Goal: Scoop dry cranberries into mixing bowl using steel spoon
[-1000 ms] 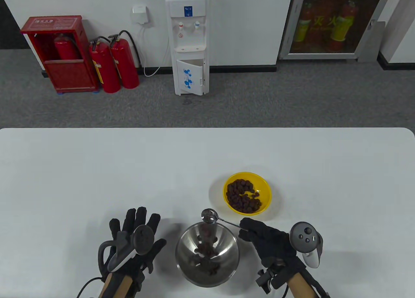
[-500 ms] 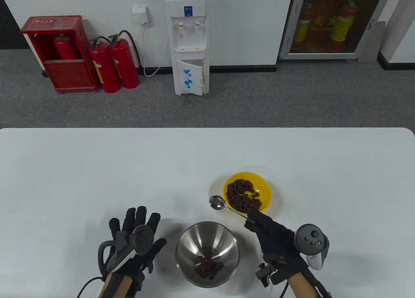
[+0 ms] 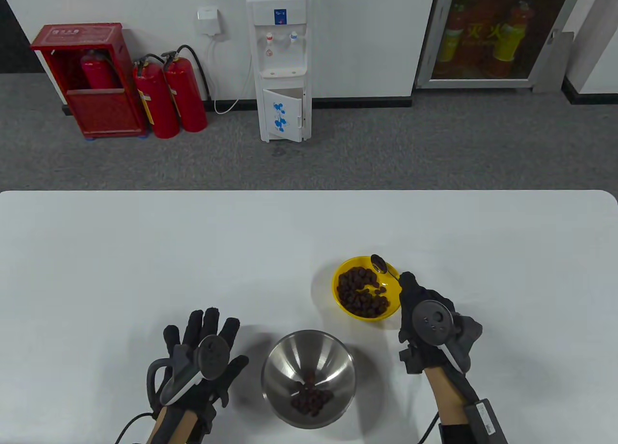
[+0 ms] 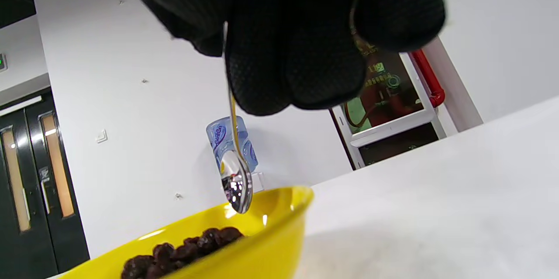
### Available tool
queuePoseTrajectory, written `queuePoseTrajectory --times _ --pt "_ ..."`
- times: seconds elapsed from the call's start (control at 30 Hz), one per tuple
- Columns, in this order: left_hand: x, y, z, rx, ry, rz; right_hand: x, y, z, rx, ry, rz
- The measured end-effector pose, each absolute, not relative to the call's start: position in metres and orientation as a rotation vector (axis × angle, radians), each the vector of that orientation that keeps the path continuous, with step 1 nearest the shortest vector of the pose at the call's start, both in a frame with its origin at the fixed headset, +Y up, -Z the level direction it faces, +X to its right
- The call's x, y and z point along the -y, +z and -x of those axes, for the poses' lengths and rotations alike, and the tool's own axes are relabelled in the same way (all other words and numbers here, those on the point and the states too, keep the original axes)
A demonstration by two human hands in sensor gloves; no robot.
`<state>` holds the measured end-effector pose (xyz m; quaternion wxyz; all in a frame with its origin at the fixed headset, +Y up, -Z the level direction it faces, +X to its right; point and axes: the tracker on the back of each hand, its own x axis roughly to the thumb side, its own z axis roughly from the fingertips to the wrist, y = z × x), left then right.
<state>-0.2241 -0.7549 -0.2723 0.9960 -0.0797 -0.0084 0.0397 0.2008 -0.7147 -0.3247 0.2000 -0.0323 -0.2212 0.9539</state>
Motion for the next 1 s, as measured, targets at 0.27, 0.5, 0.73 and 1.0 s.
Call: queuePoseTrajectory --times 0.27,0.5,0.73,1.0 --pt "0.755 -0.272 0.224 0.017 0.079 0.163 0.742 -0.334 -0.223 0.520 2.592 0.213" --pt "0.755 -0.272 0.223 0.018 0.075 0.158 0.754 -0.341 -0.238 0.070 2.222 0.269" --pt "0.755 -0.272 0.223 0.021 0.073 0.160 0.765 -0.341 -0.244 -0.100 2.000 0.337" --pt "0.755 -0.273 0.223 0.018 0.075 0.161 0.780 -0.341 -0.247 -0.126 1.814 0.339"
